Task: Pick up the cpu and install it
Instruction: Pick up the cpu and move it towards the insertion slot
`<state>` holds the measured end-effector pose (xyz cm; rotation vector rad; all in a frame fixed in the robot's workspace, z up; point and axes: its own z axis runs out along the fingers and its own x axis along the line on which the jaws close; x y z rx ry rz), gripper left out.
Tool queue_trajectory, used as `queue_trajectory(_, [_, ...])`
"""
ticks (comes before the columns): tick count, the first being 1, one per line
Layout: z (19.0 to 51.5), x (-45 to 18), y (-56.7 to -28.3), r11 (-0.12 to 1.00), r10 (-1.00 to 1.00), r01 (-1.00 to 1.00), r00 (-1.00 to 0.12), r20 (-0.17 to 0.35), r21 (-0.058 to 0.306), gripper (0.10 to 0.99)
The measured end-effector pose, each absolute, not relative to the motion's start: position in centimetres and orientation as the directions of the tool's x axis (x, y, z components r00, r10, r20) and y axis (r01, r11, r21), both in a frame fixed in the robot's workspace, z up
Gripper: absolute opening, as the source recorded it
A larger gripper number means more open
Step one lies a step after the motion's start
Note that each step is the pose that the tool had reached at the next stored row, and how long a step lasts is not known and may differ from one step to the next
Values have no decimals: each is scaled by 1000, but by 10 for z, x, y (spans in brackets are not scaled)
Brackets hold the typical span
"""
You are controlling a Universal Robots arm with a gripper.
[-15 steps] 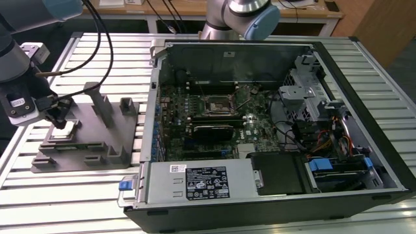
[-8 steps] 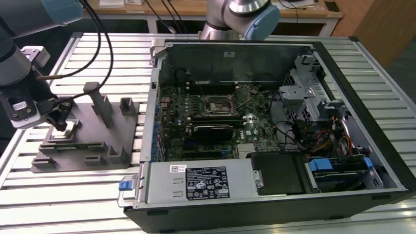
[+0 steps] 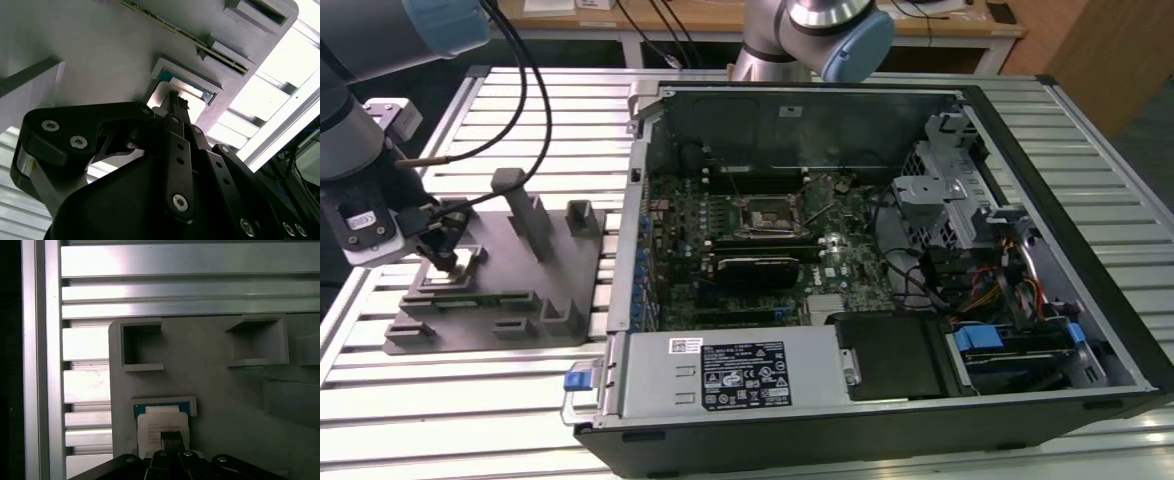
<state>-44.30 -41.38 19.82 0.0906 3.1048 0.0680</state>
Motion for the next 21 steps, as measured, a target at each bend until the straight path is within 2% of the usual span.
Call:
queue_trajectory(8, [198, -443, -414, 997, 59, 57, -998, -33, 45, 114])
queue_trajectory(10, [198, -443, -414, 997, 59, 57, -998, -33, 45, 231])
queue_trajectory(11, [198, -443, -414, 997, 59, 57, -998, -33, 45, 231])
queue_trajectory(13, [198, -443, -414, 997, 59, 57, -998, -33, 45, 349])
queue_trajectory(14, [198, -443, -414, 997, 59, 57, -998, -33, 45, 349])
queue_trajectory(16, [198, -443, -414, 997, 59, 57, -998, -33, 45, 467])
queue_trajectory(17, [198, -443, -414, 997, 59, 57, -998, -33, 45, 467])
queue_trajectory(18, [198, -443, -414, 997, 59, 57, -998, -33, 45, 525])
queue_trajectory(19, [198, -443, -414, 997, 59, 57, -998, -33, 45, 525])
queue_trajectory(20, [198, -443, -414, 997, 59, 57, -998, -33, 45, 588])
queue_trajectory(21, [198, -443, -414, 997, 59, 57, -998, -33, 45, 588])
